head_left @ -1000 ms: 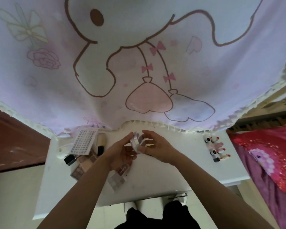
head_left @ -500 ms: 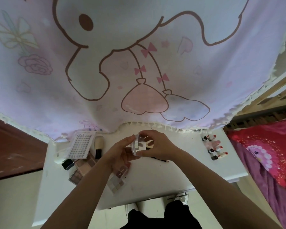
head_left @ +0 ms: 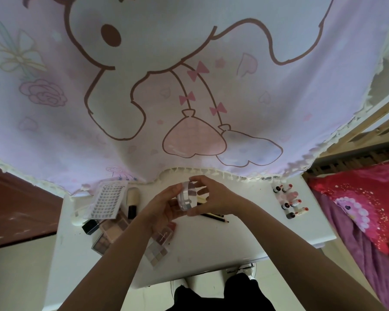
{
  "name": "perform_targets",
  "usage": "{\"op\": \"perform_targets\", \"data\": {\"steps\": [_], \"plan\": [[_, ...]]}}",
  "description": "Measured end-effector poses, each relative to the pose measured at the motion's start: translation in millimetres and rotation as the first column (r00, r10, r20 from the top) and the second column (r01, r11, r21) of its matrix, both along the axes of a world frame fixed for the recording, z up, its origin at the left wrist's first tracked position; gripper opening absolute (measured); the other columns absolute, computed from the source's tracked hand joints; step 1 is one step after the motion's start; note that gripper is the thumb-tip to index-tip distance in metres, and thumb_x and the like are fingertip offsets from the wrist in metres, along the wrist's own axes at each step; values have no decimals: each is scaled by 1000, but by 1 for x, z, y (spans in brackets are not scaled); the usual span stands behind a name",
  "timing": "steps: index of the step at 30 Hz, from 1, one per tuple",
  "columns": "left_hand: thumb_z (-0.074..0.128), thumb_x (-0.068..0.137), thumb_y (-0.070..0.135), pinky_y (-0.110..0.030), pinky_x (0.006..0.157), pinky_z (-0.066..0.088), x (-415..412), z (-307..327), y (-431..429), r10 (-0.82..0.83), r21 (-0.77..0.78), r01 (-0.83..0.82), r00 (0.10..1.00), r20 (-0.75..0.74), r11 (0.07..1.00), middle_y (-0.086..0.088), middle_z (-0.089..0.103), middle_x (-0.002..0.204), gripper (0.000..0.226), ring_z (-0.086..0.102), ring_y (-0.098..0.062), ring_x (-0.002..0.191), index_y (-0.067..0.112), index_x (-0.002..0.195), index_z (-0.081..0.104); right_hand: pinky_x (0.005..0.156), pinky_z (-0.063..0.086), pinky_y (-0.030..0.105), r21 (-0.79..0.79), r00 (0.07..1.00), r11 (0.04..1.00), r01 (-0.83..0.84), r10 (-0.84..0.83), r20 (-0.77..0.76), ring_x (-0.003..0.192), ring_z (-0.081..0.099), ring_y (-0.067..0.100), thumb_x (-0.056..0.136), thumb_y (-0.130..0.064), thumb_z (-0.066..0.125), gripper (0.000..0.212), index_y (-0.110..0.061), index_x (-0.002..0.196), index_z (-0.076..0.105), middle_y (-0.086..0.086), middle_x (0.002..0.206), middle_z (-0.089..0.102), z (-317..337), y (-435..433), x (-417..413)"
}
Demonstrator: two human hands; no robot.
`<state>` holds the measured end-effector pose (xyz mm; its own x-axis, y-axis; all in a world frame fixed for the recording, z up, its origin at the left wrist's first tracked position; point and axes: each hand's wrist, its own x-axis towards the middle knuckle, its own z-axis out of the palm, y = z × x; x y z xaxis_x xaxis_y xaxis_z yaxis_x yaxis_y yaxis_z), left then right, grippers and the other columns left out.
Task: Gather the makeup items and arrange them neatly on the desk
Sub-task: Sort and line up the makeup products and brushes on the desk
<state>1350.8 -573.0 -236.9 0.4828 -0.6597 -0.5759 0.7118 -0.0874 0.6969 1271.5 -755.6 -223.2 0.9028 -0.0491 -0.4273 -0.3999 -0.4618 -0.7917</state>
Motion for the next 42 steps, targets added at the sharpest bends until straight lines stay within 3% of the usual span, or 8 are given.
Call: {"op": "perform_targets", "data": {"steps": [6,10,14,19,28,33,38,42], "plan": [[62,86,38,-46,94,53,-1,0,-4,-10,17,10,1000,17,1000,-20,67,120,46,67,-32,100,13,124,64,91,48,26,-82,998,996,43,-46,-45,102,61,10,83,-58,69,63,-25,134,54,-12,112,63,9,-1,0],[63,88,38,-42,87,54,-4,-3,-5,-6,16,6,1000,4,1000,-18,67,121,44,67,-30,99,13,124,65,92,47,25,-61,1000,998,12,-14,-21,110,56,10,71,-53,83,89,-28,145,40,-11,128,54,5,-5,-4],[62,87,38,-41,88,54,-5,-5,-8,-13,8,13,1000,3,1000,-19,67,122,45,67,-31,101,14,126,65,94,45,29,-139,991,990,14,-32,-131,111,59,16,78,-77,55,84,-21,141,50,-1,128,63,7,-6,-3],[60,89,38,-43,90,53,-6,-5,-9,-29,7,29,999,16,1000,-18,67,122,45,67,-31,101,13,126,64,89,49,23,-34,997,998,46,-48,-61,105,60,10,74,-49,82,78,-29,139,47,-11,122,59,8,-11,-8],[58,92,38,-42,89,53,-7,-5,-9,-32,25,31,999,17,999,-16,68,121,45,67,-31,104,11,128,60,91,55,27,78,997,994,79,-79,-4,106,63,10,69,-33,89,78,-28,135,49,-11,126,56,3,-6,-7],[59,90,38,-44,94,51,-8,-4,-12,-33,9,33,999,20,999,-17,68,121,45,67,-32,104,11,127,62,98,51,34,-13,991,993,119,-120,-58,110,60,11,74,-63,75,75,-30,136,49,-11,126,58,5,-3,-9],[55,95,37,-47,98,50,-8,-6,-16,-68,4,68,997,29,998,-17,66,124,44,65,-35,111,12,130,60,96,55,35,103,994,989,106,-106,-9,110,63,11,71,-36,88,82,-32,140,45,-12,130,54,4,-10,-16],[57,93,38,-47,98,50,-7,-6,-20,-66,12,66,997,42,998,-17,66,124,45,65,-35,110,12,129,60,96,55,35,102,983,979,175,-169,-66,113,62,13,76,-52,80,79,-34,142,42,-11,134,53,2,-10,-16]]}}
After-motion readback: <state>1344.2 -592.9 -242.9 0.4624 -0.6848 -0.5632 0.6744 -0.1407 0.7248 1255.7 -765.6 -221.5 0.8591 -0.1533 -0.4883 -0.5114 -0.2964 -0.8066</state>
